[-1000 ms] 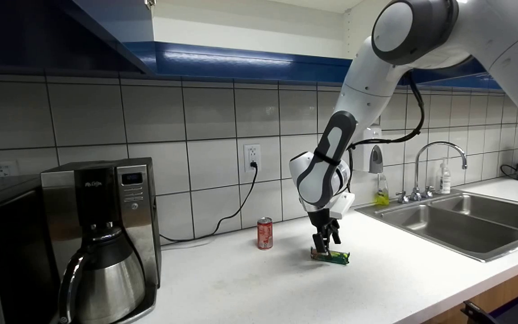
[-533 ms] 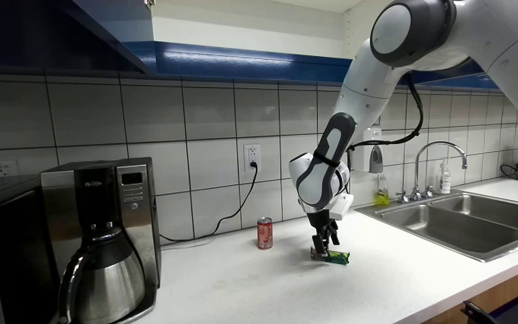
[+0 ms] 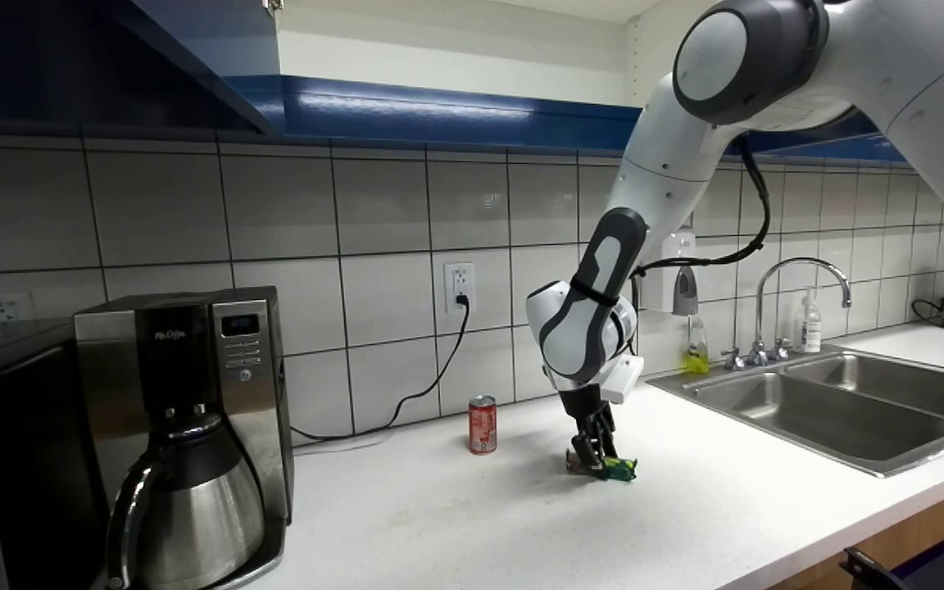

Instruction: Place the granola bar in the center of the bottom shelf of the cabinet

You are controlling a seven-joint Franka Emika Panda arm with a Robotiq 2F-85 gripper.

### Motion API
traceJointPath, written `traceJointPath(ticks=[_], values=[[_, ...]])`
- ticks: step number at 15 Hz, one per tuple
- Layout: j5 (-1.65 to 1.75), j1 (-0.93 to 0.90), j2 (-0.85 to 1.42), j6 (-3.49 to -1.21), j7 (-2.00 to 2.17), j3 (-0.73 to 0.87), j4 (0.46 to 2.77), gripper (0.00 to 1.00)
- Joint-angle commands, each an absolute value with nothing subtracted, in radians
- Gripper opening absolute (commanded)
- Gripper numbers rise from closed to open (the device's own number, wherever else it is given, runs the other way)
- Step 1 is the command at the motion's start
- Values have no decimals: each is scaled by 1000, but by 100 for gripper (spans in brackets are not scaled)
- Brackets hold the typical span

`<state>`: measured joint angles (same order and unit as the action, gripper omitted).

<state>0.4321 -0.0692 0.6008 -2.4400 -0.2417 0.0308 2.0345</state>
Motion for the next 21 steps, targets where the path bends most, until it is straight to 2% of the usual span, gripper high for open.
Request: traceJointPath(ticks=[1, 2, 3, 21], values=[[417, -48, 602, -2446, -282, 11, 2036, 26], [411, -46, 600, -2443, -284, 7, 2037, 19], [409, -45, 598, -2443, -283, 8, 2039, 18], [249, -36, 433, -2346, -156, 26, 2071, 18]])
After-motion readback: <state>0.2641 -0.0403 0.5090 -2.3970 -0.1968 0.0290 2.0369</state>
